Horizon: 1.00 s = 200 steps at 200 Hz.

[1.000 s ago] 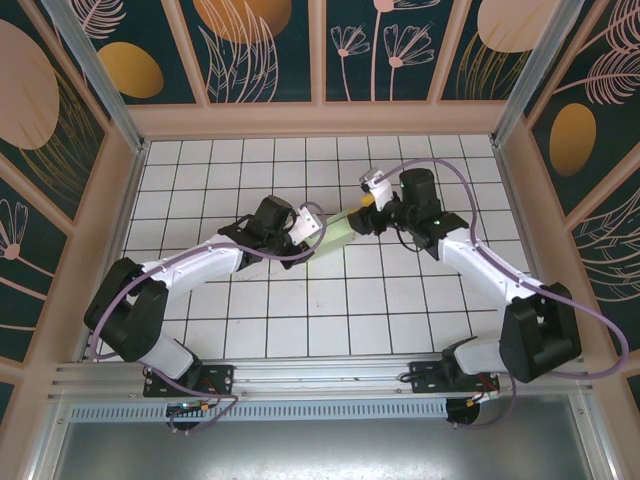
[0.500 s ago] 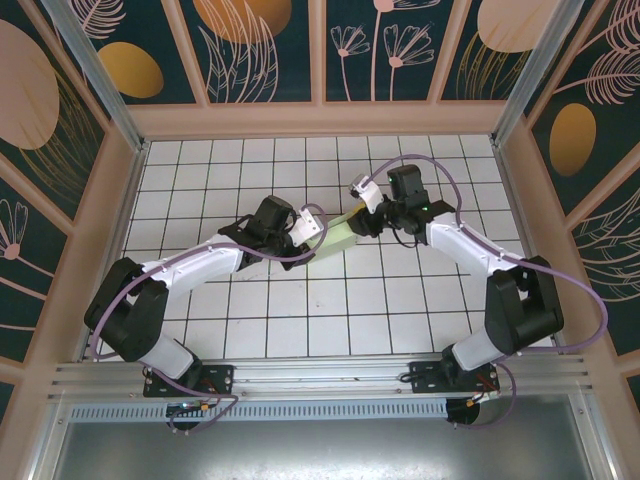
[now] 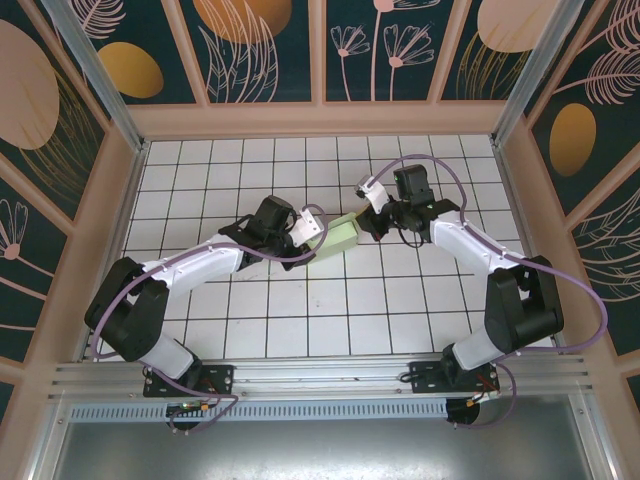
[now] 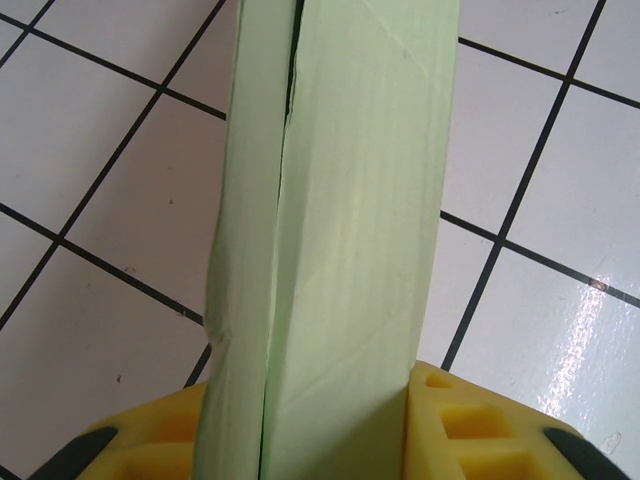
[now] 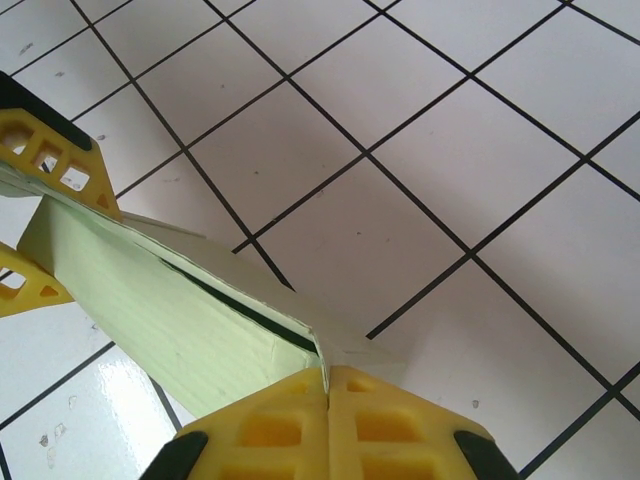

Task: Fold the paper box

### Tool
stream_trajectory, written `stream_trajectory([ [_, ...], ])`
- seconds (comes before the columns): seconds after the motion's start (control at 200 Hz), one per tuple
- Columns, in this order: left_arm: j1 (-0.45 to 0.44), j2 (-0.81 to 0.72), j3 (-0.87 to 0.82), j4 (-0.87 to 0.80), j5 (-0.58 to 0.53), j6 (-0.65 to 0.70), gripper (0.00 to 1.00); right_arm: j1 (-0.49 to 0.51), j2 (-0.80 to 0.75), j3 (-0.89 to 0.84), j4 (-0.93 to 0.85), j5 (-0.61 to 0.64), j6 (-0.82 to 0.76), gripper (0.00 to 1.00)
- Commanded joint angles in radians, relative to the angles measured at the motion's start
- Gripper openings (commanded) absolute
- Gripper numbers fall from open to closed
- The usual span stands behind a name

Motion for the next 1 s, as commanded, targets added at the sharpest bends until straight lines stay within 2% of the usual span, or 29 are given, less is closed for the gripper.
stream_trajectory([
  [0.0, 0.002, 0.030, -0.005, -0.091, 0.022, 0.002, 0.31, -0.005, -0.036, 0.003, -0.010, -0.005, 0.005, 0.21],
  [0.035, 0.002, 0.030, -0.005, -0.091, 0.023, 0.003, 0.31, -0.008, -0.046, -0.006, 0.004, 0.003, 0.014, 0.32],
  [0.1, 0.003, 0.031, -0.003, -0.093, 0.028, 0.003, 0.30, -0.024, -0.064, -0.024, 0.029, -0.008, 0.030, 0.35],
  [0.27, 0.001, 0.031, -0.006, -0.099, 0.047, 0.007, 0.31, -0.067, -0.093, -0.048, 0.041, -0.056, 0.054, 0.35],
  [0.541, 0.002, 0.035, -0.005, -0.104, 0.062, 0.013, 0.32, -0.038, -0.080, -0.036, 0.011, -0.100, 0.029, 0.32],
  [0.776, 0.003, 0.033, -0.003, -0.109, 0.060, 0.010, 0.32, -0.024, -0.047, -0.019, -0.005, -0.075, 0.020, 0.30],
  [0.816, 0.002, 0.034, -0.002, -0.110, 0.058, 0.010, 0.32, -0.022, -0.046, -0.017, -0.004, -0.078, 0.020, 0.28],
  [0.876, 0.002, 0.034, -0.001, -0.111, 0.059, 0.010, 0.32, -0.022, -0.046, -0.013, -0.006, -0.079, 0.023, 0.18],
  [0.961, 0.003, 0.034, -0.001, -0.110, 0.061, 0.009, 0.32, -0.022, -0.042, -0.006, -0.014, -0.078, 0.020, 0.00],
  [0.996, 0.001, 0.033, -0.001, -0.110, 0.063, 0.009, 0.32, -0.021, -0.043, -0.005, -0.019, -0.079, 0.018, 0.00],
])
